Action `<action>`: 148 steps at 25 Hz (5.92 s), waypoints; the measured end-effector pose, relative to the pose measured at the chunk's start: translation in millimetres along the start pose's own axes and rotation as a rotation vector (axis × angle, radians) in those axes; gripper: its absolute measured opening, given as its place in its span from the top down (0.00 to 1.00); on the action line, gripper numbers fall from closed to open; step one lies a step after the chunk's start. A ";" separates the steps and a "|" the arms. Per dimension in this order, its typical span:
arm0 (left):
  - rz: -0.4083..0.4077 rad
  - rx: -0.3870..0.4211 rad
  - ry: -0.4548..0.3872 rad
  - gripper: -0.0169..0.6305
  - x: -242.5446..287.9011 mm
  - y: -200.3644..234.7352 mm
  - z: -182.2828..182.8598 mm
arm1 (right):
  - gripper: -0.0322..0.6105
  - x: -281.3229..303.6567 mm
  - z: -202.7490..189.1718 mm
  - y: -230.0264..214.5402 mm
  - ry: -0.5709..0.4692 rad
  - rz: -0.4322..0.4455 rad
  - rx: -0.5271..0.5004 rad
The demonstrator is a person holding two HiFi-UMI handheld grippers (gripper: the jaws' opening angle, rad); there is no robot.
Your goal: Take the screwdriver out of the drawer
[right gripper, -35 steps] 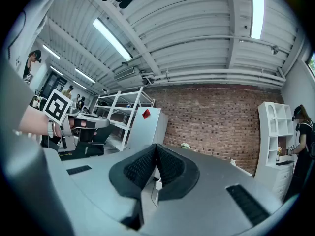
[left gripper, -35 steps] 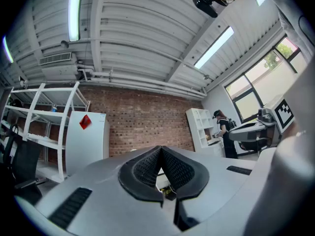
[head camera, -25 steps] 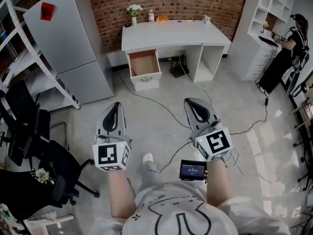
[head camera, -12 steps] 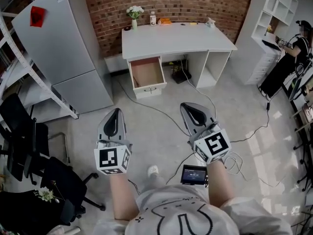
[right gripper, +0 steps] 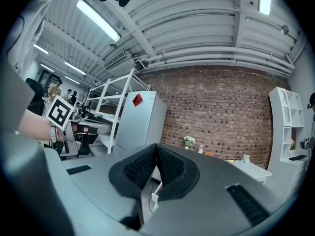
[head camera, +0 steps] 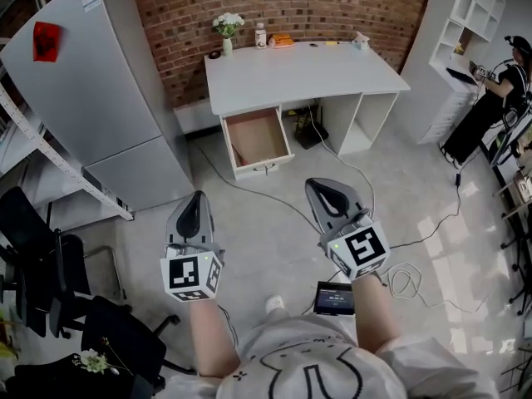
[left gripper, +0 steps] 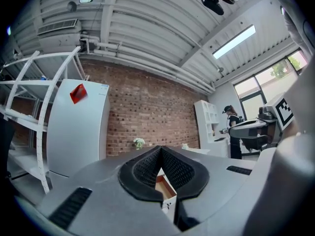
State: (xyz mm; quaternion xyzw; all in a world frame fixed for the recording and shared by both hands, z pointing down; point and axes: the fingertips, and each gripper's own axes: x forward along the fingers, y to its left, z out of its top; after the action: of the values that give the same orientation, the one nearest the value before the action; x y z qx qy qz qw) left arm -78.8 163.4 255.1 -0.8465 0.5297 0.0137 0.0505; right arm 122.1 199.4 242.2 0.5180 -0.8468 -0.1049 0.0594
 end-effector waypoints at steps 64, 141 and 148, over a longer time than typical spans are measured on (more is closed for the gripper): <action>0.151 -0.058 0.310 0.96 336.3 206.4 -173.6 | 0.92 430.7 -191.8 -126.5 0.297 0.274 0.109; 0.069 -0.276 0.758 0.96 343.3 284.8 -494.3 | 0.86 533.1 -645.0 -24.5 1.251 0.327 0.293; 0.065 -0.269 0.751 0.96 347.8 272.0 -480.8 | 0.86 531.5 -618.0 -37.9 1.197 0.337 0.305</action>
State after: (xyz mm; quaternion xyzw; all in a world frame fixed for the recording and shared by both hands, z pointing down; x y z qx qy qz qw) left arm -185.3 -314.1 687.3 -0.7745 0.5313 -0.2260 -0.2584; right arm 41.8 -362.0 829.0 0.3492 -0.7423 0.3351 0.4634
